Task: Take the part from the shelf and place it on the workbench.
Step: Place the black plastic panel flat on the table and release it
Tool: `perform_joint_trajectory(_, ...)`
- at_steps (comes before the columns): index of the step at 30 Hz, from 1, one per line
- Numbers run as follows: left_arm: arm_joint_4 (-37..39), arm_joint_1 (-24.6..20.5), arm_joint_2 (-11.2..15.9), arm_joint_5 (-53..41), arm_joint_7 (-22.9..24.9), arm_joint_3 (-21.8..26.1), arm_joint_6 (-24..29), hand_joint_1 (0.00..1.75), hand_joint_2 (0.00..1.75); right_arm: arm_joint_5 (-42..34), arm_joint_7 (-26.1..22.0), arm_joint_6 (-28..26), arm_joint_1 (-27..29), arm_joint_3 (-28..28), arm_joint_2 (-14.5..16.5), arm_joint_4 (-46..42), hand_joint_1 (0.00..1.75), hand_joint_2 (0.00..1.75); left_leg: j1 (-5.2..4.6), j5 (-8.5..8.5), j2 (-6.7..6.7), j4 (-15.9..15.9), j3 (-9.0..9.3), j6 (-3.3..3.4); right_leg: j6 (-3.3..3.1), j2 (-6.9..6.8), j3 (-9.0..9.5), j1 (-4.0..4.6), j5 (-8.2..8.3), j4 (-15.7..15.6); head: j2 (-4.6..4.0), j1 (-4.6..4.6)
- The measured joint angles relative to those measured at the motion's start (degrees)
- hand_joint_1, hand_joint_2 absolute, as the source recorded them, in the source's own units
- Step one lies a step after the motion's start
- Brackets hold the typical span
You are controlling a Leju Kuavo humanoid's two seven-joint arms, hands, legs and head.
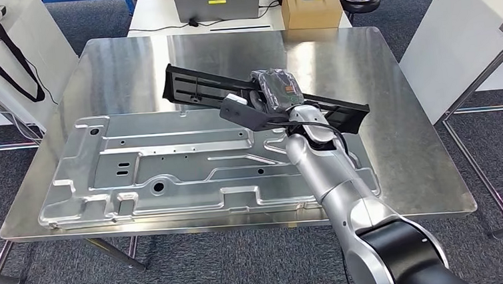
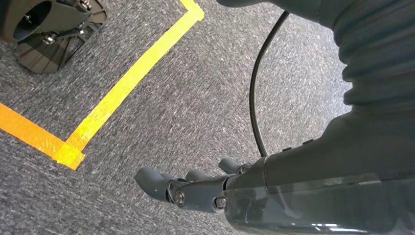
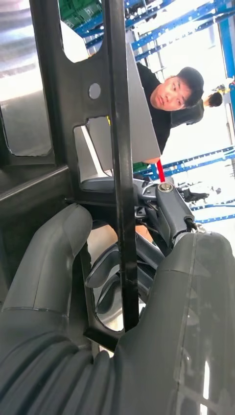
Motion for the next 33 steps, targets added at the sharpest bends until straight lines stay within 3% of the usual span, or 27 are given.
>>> perform_joint_trajectory(10,0.00,0.00,0.00,-0.48,-0.68,0.44,0.89,0.00,1.75,-0.05,-0.33,0.51,0.23,-0.02,0.30,0.14,1.75,1.75,0.01,0.04,0.01,0.00,0.01,-0.02,0.00,0.00,0.00,0.01,0.01,0.00,0.00,0.00)
perform_joint_trajectory(18,0.00,-0.47,-0.11,-0.81,-7.34,0.43,2.66,0.00,1.75,0.03,-0.30,0.17,0.36,-0.02,0.25,0.13,1.75,1.75,0.01,0.05,0.01,0.00,0.02,-0.01,0.00,0.00,0.00,0.01,0.01,0.00,0.00,0.00)
perform_joint_trajectory(22,0.00,-0.95,-0.30,-1.05,-10.67,0.02,3.40,0.00,1.75,0.00,-0.28,-0.22,0.45,-0.04,0.12,0.14,0.00,0.00,0.00,0.06,0.01,0.00,0.02,-0.01,0.00,0.00,0.00,0.00,0.01,0.00,0.00,0.00)
perform_joint_trajectory(27,0.00,-1.53,-0.62,-1.79,-11.54,-0.76,3.42,0.00,1.75,0.19,-0.27,-0.27,0.98,-0.07,0.01,0.16,0.00,0.00,0.00,0.06,0.01,0.01,0.01,-0.01,0.00,0.00,-0.02,0.00,0.02,0.00,0.00,0.00)
perform_joint_trajectory(31,0.00,-1.59,-0.72,-0.63,-10.68,-0.94,3.31,0.00,0.00,0.36,-0.27,-0.29,1.06,-0.07,-0.17,0.16,0.00,0.00,0.00,0.06,0.02,0.00,0.00,-0.01,0.00,0.00,-0.04,0.01,0.01,0.00,0.00,0.00)
perform_joint_trajectory(33,0.00,-1.59,-0.73,-0.13,-10.11,-0.91,3.23,0.00,0.00,0.36,-0.36,-0.29,1.07,-0.07,-0.25,0.16,0.00,0.00,0.01,0.06,0.02,0.00,-0.01,-0.01,0.00,0.00,-0.05,0.01,0.01,0.00,0.00,0.00)
